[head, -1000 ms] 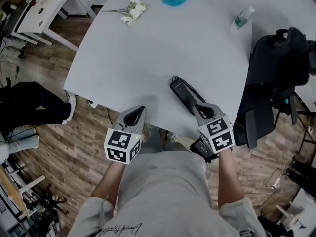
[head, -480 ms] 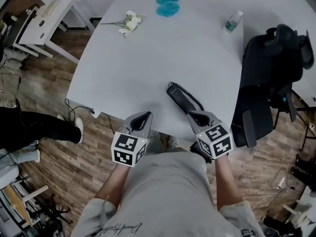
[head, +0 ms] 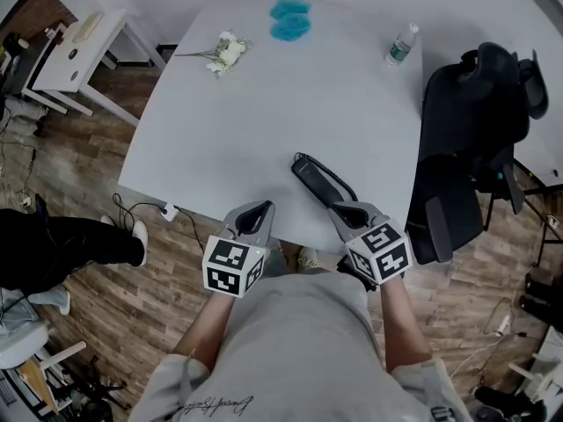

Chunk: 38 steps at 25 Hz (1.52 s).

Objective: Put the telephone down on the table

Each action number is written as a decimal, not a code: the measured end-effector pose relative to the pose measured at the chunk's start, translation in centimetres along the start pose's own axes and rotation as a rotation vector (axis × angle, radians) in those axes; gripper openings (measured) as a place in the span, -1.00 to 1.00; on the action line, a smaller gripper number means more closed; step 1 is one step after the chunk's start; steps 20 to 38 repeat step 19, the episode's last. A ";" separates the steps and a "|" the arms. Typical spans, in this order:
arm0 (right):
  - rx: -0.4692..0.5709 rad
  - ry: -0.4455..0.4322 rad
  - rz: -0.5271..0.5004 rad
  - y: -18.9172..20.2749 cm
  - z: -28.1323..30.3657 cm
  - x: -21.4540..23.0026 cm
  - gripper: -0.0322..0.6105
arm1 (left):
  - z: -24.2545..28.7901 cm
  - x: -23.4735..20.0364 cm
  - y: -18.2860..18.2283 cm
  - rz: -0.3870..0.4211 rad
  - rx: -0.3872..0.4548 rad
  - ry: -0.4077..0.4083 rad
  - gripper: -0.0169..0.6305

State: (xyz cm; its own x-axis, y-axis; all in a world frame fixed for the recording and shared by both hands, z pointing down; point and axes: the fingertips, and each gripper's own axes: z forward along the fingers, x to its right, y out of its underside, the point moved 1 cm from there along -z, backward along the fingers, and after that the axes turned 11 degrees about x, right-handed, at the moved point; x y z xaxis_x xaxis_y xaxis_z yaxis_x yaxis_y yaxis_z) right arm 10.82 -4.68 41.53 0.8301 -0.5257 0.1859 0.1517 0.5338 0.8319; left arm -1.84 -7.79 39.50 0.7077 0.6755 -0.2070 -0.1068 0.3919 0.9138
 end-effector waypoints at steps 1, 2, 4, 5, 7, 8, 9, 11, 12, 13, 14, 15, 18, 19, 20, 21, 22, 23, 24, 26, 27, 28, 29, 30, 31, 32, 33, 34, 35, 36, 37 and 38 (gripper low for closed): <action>-0.002 0.003 0.001 0.1 -0.1 0.1 -0.88 | 0.0 0.1 -0.1 0.001 0.002 0.002 -0.90; -0.003 0.006 0.002 0.1 -0.1 0.1 -0.88 | 0.0 0.1 -0.1 0.001 0.003 0.003 -0.90; -0.004 0.012 0.004 0.1 -0.3 0.3 -0.88 | 0.1 0.2 -0.1 0.000 0.003 0.006 -0.90; -0.004 0.015 0.004 0.2 -0.4 0.4 -0.88 | 0.1 0.3 -0.1 -0.002 0.002 0.007 -0.90; -0.006 0.021 0.003 0.3 -0.7 0.5 -0.88 | 0.2 0.5 0.0 -0.003 0.002 0.012 -0.90; -0.006 0.024 0.002 0.3 -0.8 0.5 -0.88 | 0.2 0.6 0.0 -0.004 0.003 0.014 -0.90; -0.006 0.026 0.001 0.3 -0.8 0.5 -0.88 | 0.3 0.7 0.0 -0.004 0.004 0.016 -0.90; -0.006 0.029 0.001 0.3 -0.9 0.5 -0.88 | 0.3 0.7 -0.1 -0.004 0.005 0.018 -0.90; -0.007 0.030 0.001 0.3 -0.9 0.6 -0.88 | 0.3 0.8 -0.2 -0.003 0.004 0.020 -0.90; -0.008 0.031 0.002 0.3 -0.9 0.6 -0.88 | 0.3 0.8 -0.2 -0.003 0.003 0.020 -0.90; -0.009 0.032 0.002 0.3 -0.9 0.6 -0.88 | 0.3 0.8 -0.1 -0.003 0.001 0.021 -0.90; -0.011 0.032 0.003 0.4 -0.9 0.7 -0.88 | 0.3 0.8 -0.1 -0.003 -0.001 0.022 -0.90; -0.015 0.040 0.006 0.4 -1.0 1.2 -0.88 | 0.3 0.8 -0.1 -0.004 -0.004 0.023 -0.90; -0.016 0.043 0.006 0.4 -1.0 1.4 -0.89 | 0.3 0.8 -0.2 -0.004 -0.005 0.023 -0.90; -0.016 0.043 0.006 0.4 -1.0 1.4 -0.89 | 0.3 0.8 -0.2 -0.004 -0.005 0.023 -0.90; -0.016 0.043 0.006 0.4 -1.0 1.4 -0.89 | 0.3 0.8 -0.2 -0.004 -0.005 0.023 -0.90; -0.016 0.043 0.006 0.4 -1.0 1.4 -0.89 | 0.3 0.8 -0.2 -0.004 -0.005 0.023 -0.90; -0.016 0.043 0.006 0.4 -1.0 1.4 -0.89 | 0.3 0.8 -0.2 -0.004 -0.005 0.023 -0.90; -0.016 0.043 0.006 0.4 -1.0 1.4 -0.89 | 0.3 0.8 -0.2 -0.004 -0.005 0.023 -0.90; -0.016 0.043 0.006 0.4 -1.0 1.4 -0.89 | 0.3 0.8 -0.2 -0.004 -0.005 0.023 -0.90; -0.016 0.043 0.006 0.4 -1.0 1.4 -0.89 | 0.3 0.8 -0.2 -0.004 -0.005 0.023 -0.90; -0.016 0.043 0.006 0.4 -1.0 1.4 -0.89 | 0.3 0.8 -0.2 -0.004 -0.005 0.023 -0.90; -0.016 0.043 0.006 0.4 -1.0 1.4 -0.89 | 0.3 0.8 -0.2 -0.004 -0.005 0.023 -0.90; -0.016 0.043 0.006 0.4 -1.0 1.4 -0.89 | 0.3 0.8 -0.2 -0.004 -0.005 0.023 -0.90; -0.016 0.043 0.006 0.4 -1.0 1.4 -0.89 | 0.3 0.8 -0.2 -0.004 -0.005 0.023 -0.90; -0.016 0.043 0.006 0.4 -1.0 1.4 -0.89 | 0.3 0.8 -0.2 -0.004 -0.005 0.023 -0.90; -0.016 0.043 0.006 0.4 -1.0 1.4 -0.89 | 0.3 0.8 -0.2 -0.004 -0.005 0.023 -0.90; -0.016 0.043 0.006 0.4 -1.0 1.4 -0.89 | 0.3 0.8 -0.2 -0.004 -0.005 0.023 -0.90; -0.016 0.043 0.006 0.4 -1.0 1.4 -0.89 | 0.3 0.8 -0.2 -0.004 -0.005 0.023 -0.90; -0.016 0.043 0.006 0.4 -1.0 1.4 -0.89 | 0.3 0.8 -0.2 -0.004 -0.005 0.023 -0.90; -0.016 0.043 0.006 0.4 -1.0 1.4 -0.89 | 0.3 0.8 -0.2 -0.004 -0.005 0.023 -0.90; -0.016 0.043 0.006 0.4 -1.0 1.4 -0.89 | 0.3 0.8 -0.2 -0.004 -0.005 0.023 -0.90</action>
